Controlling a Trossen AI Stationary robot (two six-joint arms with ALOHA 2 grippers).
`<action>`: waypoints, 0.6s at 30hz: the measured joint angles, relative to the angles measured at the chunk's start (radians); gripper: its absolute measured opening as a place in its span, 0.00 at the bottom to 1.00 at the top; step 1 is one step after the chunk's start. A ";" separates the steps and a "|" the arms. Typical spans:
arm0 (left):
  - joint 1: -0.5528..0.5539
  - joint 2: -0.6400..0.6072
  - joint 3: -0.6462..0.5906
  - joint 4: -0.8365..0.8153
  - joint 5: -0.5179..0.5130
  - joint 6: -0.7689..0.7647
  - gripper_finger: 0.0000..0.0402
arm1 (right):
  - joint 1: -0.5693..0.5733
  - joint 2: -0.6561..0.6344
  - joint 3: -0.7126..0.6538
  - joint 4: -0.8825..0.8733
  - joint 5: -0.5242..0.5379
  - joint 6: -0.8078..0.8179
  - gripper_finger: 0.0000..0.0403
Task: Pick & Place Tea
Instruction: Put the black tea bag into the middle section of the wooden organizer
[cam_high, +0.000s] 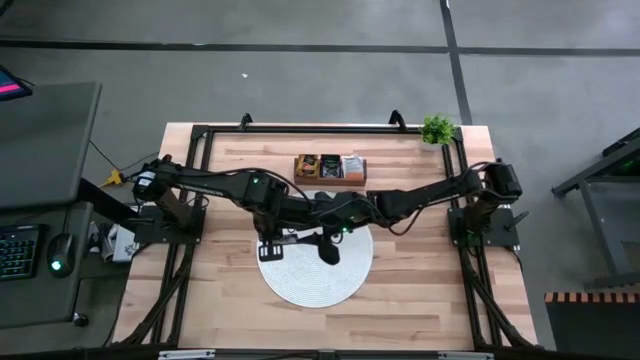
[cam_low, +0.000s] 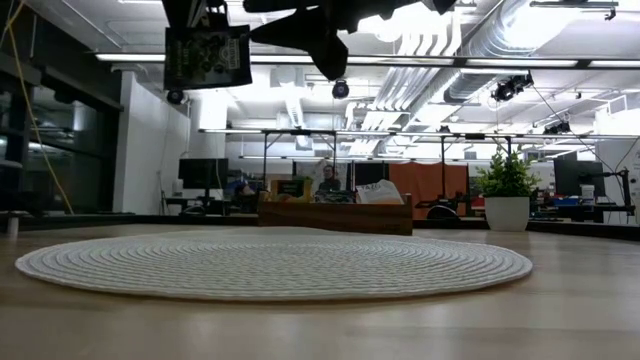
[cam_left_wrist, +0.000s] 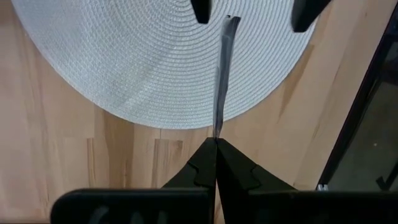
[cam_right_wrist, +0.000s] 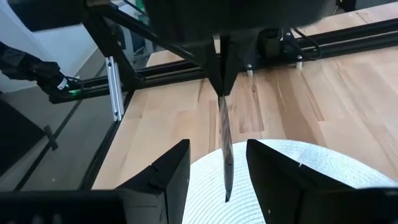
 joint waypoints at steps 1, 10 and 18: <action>0.000 0.000 0.000 0.000 0.001 0.000 0.00 | 0.000 0.006 0.000 0.001 0.000 0.000 0.38; 0.000 0.000 -0.001 0.007 0.001 0.005 0.00 | 0.000 0.037 0.000 0.077 0.008 0.005 0.38; 0.000 0.000 -0.001 0.005 -0.002 0.005 0.00 | -0.006 0.037 0.000 0.078 0.010 0.006 0.38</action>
